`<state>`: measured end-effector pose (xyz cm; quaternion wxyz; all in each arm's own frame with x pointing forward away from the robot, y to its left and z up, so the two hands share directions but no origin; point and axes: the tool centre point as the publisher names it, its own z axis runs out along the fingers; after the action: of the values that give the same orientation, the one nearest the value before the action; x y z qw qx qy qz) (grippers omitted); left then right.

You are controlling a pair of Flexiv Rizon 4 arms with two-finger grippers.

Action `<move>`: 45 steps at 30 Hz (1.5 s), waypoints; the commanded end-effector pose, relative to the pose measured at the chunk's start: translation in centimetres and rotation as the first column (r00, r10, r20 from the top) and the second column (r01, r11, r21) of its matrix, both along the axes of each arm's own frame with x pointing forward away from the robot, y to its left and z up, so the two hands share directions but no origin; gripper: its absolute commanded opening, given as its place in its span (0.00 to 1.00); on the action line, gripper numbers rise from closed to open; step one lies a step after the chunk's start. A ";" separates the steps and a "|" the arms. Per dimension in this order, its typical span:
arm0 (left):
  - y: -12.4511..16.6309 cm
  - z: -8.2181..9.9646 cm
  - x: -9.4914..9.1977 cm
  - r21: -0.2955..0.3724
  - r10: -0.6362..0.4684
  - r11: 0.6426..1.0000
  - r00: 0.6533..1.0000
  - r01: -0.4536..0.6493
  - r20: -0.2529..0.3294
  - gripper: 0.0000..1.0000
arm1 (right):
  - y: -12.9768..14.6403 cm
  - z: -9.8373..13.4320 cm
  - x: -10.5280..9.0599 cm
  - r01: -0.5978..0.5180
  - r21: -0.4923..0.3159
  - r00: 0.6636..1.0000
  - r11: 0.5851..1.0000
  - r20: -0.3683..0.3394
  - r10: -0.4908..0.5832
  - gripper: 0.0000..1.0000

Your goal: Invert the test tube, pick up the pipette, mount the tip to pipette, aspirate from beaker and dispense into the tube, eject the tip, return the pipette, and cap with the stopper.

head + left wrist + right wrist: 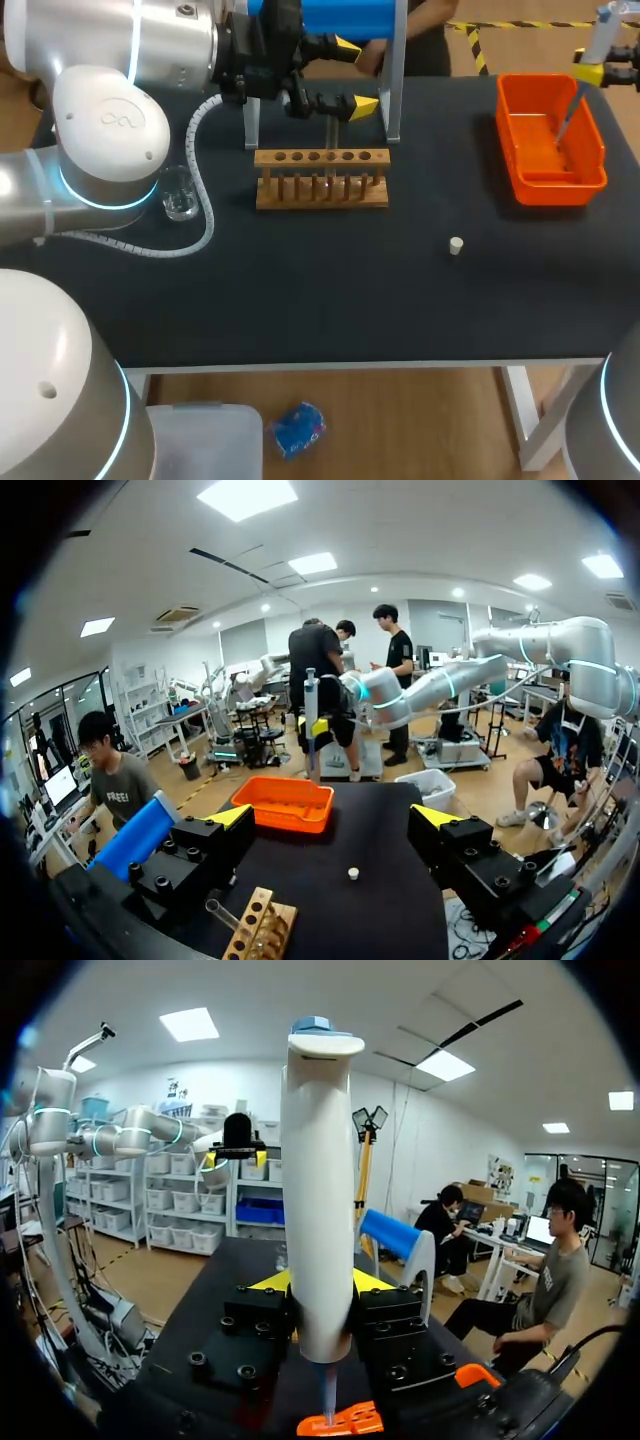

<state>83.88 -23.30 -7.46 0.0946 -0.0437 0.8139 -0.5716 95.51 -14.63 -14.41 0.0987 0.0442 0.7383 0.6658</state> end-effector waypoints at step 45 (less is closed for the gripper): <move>0.1 0.0 0.0 -0.002 -0.001 1.000 1.000 0.001 0.000 1.00 | -2.3 -2.3 3.5 0.070 0.010 0.998 0.998 -0.010 -0.069 0.00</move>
<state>83.88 -23.30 -7.46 0.0946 -0.0438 0.8139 -0.5716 99.11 -16.89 -16.76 0.1170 0.0728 0.7327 0.6665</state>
